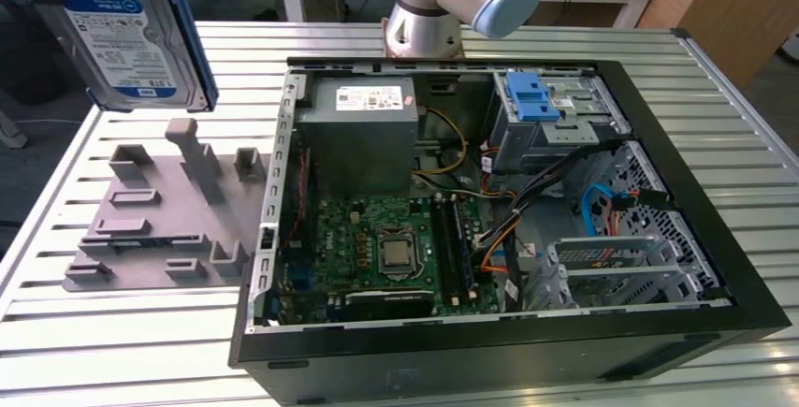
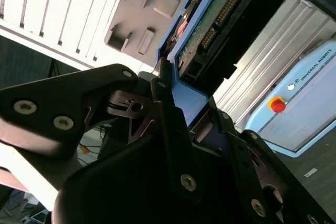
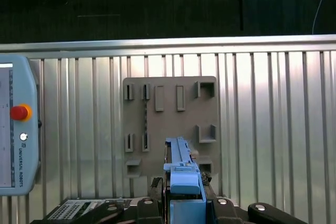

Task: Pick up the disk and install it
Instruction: 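Pick up the disk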

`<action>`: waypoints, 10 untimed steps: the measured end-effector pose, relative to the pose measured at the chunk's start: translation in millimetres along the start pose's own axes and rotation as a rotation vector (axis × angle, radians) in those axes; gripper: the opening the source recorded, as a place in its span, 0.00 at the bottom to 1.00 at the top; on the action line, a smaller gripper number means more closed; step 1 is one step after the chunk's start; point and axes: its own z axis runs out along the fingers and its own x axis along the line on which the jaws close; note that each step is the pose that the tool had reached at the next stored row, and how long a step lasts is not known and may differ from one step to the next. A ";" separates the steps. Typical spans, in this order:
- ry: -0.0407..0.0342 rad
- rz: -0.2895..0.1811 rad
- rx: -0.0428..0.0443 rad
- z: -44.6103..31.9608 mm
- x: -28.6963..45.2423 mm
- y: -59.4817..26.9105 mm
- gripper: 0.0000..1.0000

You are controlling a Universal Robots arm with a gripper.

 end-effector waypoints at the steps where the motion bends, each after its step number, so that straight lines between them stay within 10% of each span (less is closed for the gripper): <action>1: 0.0000 0.000 0.0000 0.0 1.0 -1.7 0.37; 10: 0.0000 0.000 0.0000 -0.1 8.5 -14.8 0.37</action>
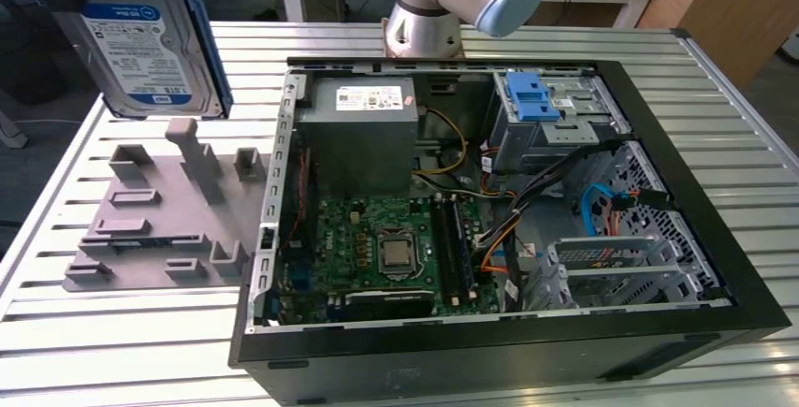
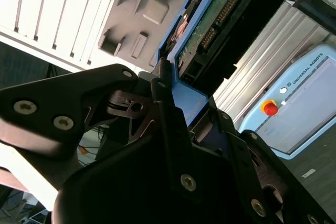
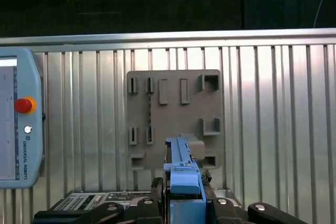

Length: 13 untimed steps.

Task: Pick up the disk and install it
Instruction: 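Pick up the disk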

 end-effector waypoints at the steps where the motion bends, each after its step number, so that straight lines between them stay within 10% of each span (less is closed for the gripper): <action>1: 0.0001 0.000 -0.0001 -0.1 0.7 -1.3 0.37; 13: 0.0000 0.000 -0.0001 -0.2 8.0 -17.6 0.37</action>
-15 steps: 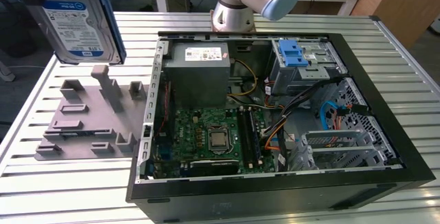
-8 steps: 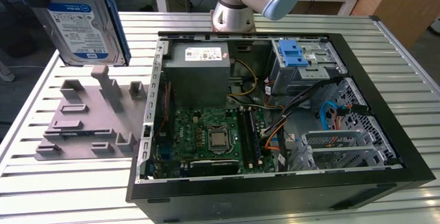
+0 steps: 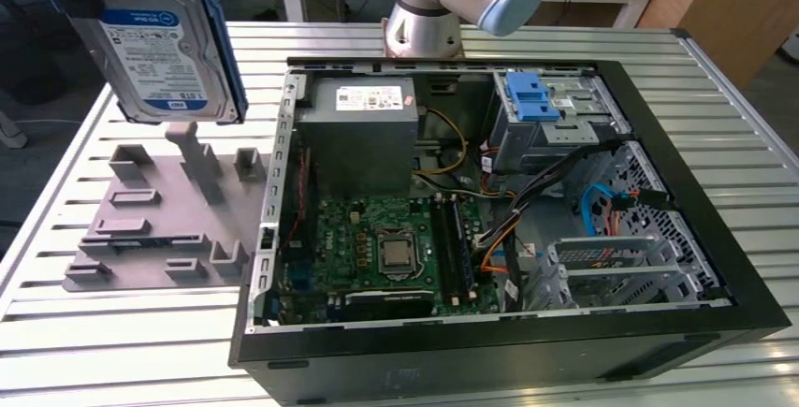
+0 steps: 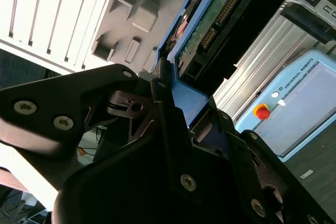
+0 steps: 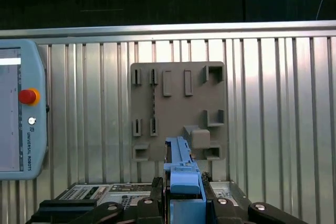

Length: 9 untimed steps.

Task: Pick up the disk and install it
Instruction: 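Pick up the disk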

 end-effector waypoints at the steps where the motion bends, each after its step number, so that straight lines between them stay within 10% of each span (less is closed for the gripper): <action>1: -0.0001 0.000 0.0001 0.1 0.6 -1.1 0.37; 9: 0.0000 0.000 0.0000 -0.1 4.8 -11.0 0.37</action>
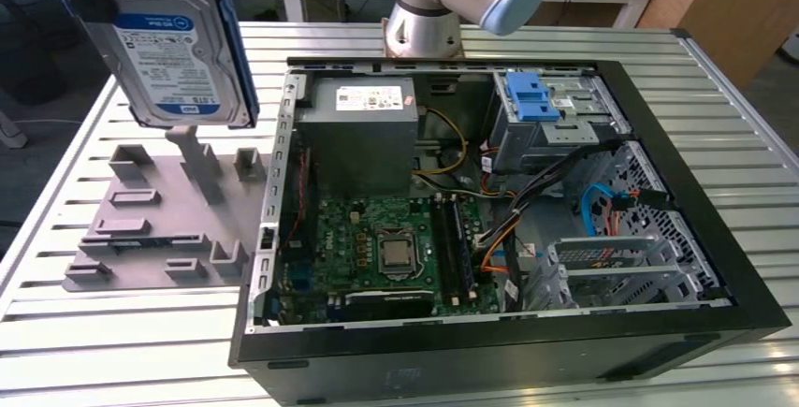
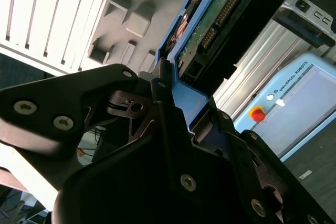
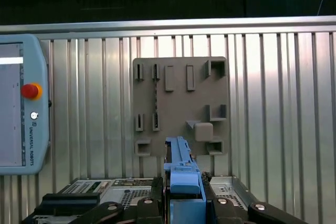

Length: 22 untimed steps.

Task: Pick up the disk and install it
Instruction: 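Pick up the disk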

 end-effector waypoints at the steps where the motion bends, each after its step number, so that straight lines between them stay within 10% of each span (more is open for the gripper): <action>1: 0.0000 0.000 0.0000 0.0 0.5 -1.4 0.37; 22: 0.0001 0.000 0.0000 -0.5 11.3 -40.0 0.37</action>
